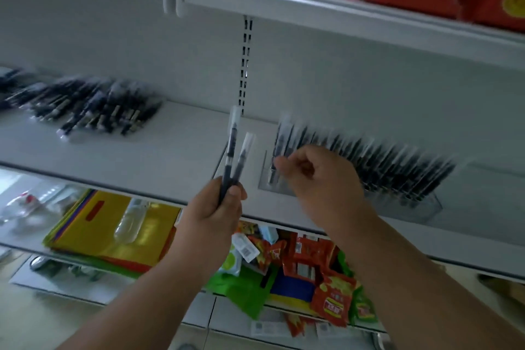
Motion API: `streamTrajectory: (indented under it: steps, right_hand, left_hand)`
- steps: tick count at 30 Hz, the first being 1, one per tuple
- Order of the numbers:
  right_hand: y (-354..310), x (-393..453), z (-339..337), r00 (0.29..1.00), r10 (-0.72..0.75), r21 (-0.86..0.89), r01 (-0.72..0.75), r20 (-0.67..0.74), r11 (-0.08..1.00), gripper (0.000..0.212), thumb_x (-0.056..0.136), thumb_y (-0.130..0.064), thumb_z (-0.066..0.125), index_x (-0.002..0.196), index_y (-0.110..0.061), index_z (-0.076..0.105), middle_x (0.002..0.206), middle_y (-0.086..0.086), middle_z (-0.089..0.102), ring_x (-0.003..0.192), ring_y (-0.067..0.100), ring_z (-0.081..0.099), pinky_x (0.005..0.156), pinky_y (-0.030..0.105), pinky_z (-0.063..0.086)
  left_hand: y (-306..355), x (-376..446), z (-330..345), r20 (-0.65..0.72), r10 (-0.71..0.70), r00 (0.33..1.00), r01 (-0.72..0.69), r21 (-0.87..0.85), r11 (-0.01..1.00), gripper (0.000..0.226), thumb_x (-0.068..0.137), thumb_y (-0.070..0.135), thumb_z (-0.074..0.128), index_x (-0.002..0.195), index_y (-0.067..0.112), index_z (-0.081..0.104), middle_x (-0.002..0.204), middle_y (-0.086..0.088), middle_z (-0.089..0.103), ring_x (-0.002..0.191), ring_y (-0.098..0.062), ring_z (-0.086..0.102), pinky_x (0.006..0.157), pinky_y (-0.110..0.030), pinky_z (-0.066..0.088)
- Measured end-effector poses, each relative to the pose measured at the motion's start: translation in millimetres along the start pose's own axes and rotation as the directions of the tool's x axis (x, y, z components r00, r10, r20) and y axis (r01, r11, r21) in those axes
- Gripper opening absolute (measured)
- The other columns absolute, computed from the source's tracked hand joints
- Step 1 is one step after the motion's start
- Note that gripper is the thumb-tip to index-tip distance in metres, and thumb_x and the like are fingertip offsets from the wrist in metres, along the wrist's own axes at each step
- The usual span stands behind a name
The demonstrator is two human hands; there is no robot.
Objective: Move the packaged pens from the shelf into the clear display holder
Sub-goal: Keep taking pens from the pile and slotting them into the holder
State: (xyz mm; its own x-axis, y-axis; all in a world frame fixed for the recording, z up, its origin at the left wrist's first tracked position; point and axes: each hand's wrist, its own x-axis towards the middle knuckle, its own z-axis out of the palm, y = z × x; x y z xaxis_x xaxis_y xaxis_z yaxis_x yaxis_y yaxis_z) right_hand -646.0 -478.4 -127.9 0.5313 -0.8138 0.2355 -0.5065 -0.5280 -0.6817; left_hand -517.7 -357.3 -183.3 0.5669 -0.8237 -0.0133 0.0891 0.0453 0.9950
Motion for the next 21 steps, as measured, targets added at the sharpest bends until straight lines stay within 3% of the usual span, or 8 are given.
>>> streamTrajectory:
  steps: [2, 4, 6, 9, 12, 14, 18, 21]
  right_hand:
    - [-6.1, -7.6, -4.5, 0.982, -0.052, 0.189, 0.017, 0.182, 0.982, 0.027, 0.088, -0.051, 0.061, 0.086, -0.024, 0.067, 0.070, -0.005, 0.062, 0.063, 0.003, 0.056, 0.063, 0.026, 0.051]
    - [-9.3, -13.0, -8.8, 0.963, -0.085, 0.276, 0.012, 0.254, 0.961, 0.020, 0.091, -0.040, 0.062, 0.081, -0.023, 0.065, 0.063, 0.001, 0.060, 0.056, 0.008, 0.054, 0.060, 0.031, 0.051]
    - [-6.0, -17.0, -13.8, 0.975, -0.074, 0.337, -0.001, 0.208, 0.941, 0.019, 0.094, -0.031, 0.061, 0.078, -0.021, 0.064, 0.058, 0.001, 0.059, 0.052, 0.008, 0.054, 0.055, 0.025, 0.049]
    - [4.2, -14.3, -27.9, 0.999, 0.042, 0.407, -0.029, -0.023, 0.913, 0.022, 0.096, -0.029, 0.059, 0.078, -0.016, 0.063, 0.058, 0.002, 0.060, 0.051, 0.012, 0.055, 0.052, 0.024, 0.047]
    - [11.2, -0.3, -45.1, 0.958, 0.013, 0.238, 0.058, -0.286, 0.970, 0.023, 0.097, -0.031, 0.056, 0.082, -0.014, 0.061, 0.063, 0.007, 0.060, 0.057, 0.019, 0.057, 0.055, 0.029, 0.046]
    - [11.2, 6.9, -48.2, 0.937, -0.090, 0.087, 0.126, -0.338, 0.988, 0.023, 0.099, -0.029, 0.054, 0.083, -0.013, 0.059, 0.065, 0.002, 0.057, 0.061, 0.016, 0.054, 0.056, 0.022, 0.043]
    - [9.0, 14.0, -32.0, 0.951, -0.149, -0.103, 0.125, -0.270, 0.987, 0.025, 0.100, -0.031, 0.051, 0.083, -0.014, 0.057, 0.068, -0.005, 0.053, 0.060, 0.009, 0.050, 0.058, 0.028, 0.042]
    - [5.2, 20.0, -19.8, 0.990, -0.063, -0.283, 0.027, -0.122, 0.959, 0.028, 0.101, -0.034, 0.048, 0.077, -0.019, 0.050, 0.068, -0.005, 0.047, 0.060, 0.006, 0.044, 0.055, 0.031, 0.032]
  left_hand:
    - [-2.4, -9.2, 12.8, 0.055, 0.008, 0.998, -0.010, 0.031, 0.999, 0.032, 0.103, 0.018, 0.047, 0.075, 0.027, 0.060, 0.059, 0.005, 0.040, 0.052, -0.013, 0.034, 0.049, -0.027, 0.030]
    - [-3.2, -17.1, 25.3, 0.144, 0.018, 0.989, -0.026, 0.056, 0.998, 0.027, 0.101, 0.027, 0.049, 0.076, 0.027, 0.059, 0.059, 0.006, 0.040, 0.051, -0.011, 0.034, 0.048, -0.025, 0.031]
    - [-3.3, -21.1, 33.7, 0.154, 0.018, 0.988, -0.027, 0.060, 0.998, 0.026, 0.102, 0.024, 0.048, 0.081, 0.024, 0.063, 0.059, 0.007, 0.042, 0.051, -0.010, 0.036, 0.047, -0.022, 0.033]
    - [-4.6, -18.2, 29.3, 0.041, 0.021, 0.999, -0.024, 0.063, 0.998, 0.027, 0.102, 0.020, 0.047, 0.085, 0.022, 0.067, 0.057, 0.006, 0.044, 0.051, -0.010, 0.040, 0.048, -0.021, 0.035]
    - [-7.4, -12.1, 13.8, -0.014, 0.032, 0.999, -0.032, 0.053, 0.998, 0.026, 0.097, 0.034, 0.050, 0.076, 0.027, 0.064, 0.062, 0.001, 0.045, 0.054, -0.014, 0.038, 0.052, -0.031, 0.030]
    - [-8.3, -8.5, 7.1, 0.024, 0.026, 0.999, -0.027, 0.051, 0.998, 0.026, 0.094, 0.035, 0.050, 0.072, 0.027, 0.061, 0.061, 0.002, 0.042, 0.053, -0.015, 0.035, 0.052, -0.031, 0.027]
    - [-1.5, 4.2, 0.1, 0.118, 0.025, 0.993, -0.034, 0.072, 0.997, 0.036, 0.103, 0.022, 0.046, 0.069, 0.028, 0.058, 0.059, 0.007, 0.040, 0.052, -0.011, 0.034, 0.050, -0.028, 0.028]
    - [5.7, 13.6, -8.6, 0.170, 0.035, 0.985, -0.052, 0.099, 0.994, 0.037, 0.103, 0.025, 0.046, 0.068, 0.031, 0.056, 0.060, 0.007, 0.040, 0.053, -0.012, 0.035, 0.051, -0.028, 0.030]
